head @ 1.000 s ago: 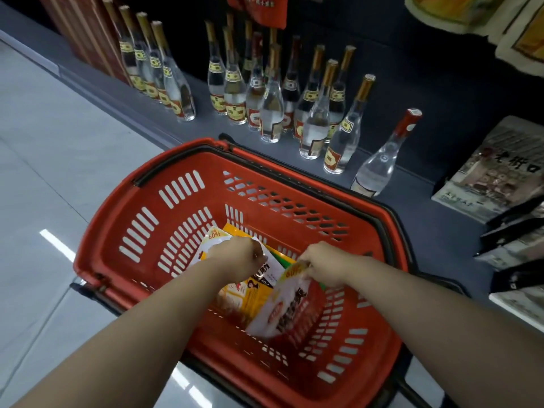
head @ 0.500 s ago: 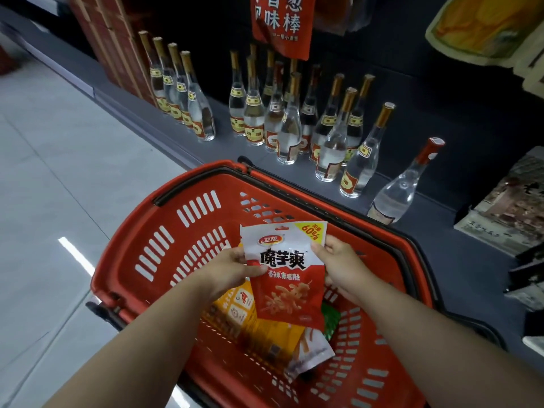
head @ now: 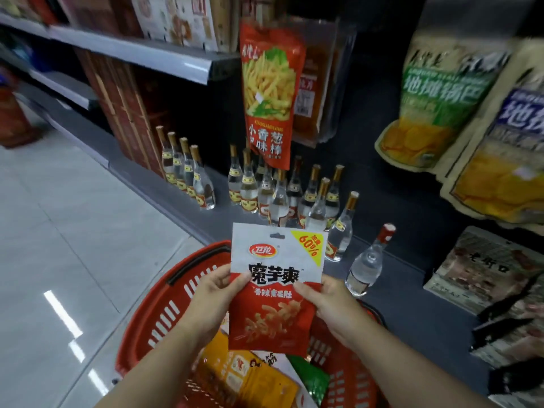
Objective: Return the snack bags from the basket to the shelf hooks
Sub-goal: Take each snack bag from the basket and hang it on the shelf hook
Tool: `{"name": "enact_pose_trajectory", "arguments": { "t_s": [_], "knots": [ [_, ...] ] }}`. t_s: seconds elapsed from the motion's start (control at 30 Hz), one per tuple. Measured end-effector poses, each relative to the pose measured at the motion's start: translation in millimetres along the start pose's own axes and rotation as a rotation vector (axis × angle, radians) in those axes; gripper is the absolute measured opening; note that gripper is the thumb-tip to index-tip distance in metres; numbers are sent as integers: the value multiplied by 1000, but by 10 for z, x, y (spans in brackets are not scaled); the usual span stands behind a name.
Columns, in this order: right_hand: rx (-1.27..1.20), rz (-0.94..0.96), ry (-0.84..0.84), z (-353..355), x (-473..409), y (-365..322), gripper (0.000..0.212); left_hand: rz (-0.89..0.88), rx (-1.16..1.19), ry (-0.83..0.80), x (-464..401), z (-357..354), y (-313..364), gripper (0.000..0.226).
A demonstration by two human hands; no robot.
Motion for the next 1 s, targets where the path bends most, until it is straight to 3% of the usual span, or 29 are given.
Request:
{"name": "enact_pose_trajectory", "arguments": {
  "t_s": [0.4, 0.53, 0.6, 0.67, 0.87, 1.0],
  "knots": [
    [9, 203, 127, -10, 1925, -4044, 11, -158, 88, -53, 1256, -748, 4053, 12],
    [-20, 249, 186, 61, 2644, -5195, 11, -180, 136, -140, 1688, -1094, 5243, 36],
    [-44, 303, 229, 86, 2973, -5689, 10, -199, 133, -164, 1847, -1241, 5714, 19],
    [-60, 358, 251, 104, 3235, -6071, 12, -231, 123, -190, 1985, -1372, 6110, 14],
    [-58, 442, 364, 223, 3673, -6644, 23, -266, 93, -331, 2179, -1725, 6811, 60],
    [-82, 469, 453, 459, 3792, -6784, 36, -330, 35, -371, 2184, -2073, 7043, 18]
  ]
}}
Point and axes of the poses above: each hand's wrist, its own x-axis away from the middle knuckle, its own z-axis out of the back of the hand, y = z × x, the point moved 6 cm from there along -x, towards the middle knuckle, and after that the axes turned 1 degree about x, right-handed, at the moved point
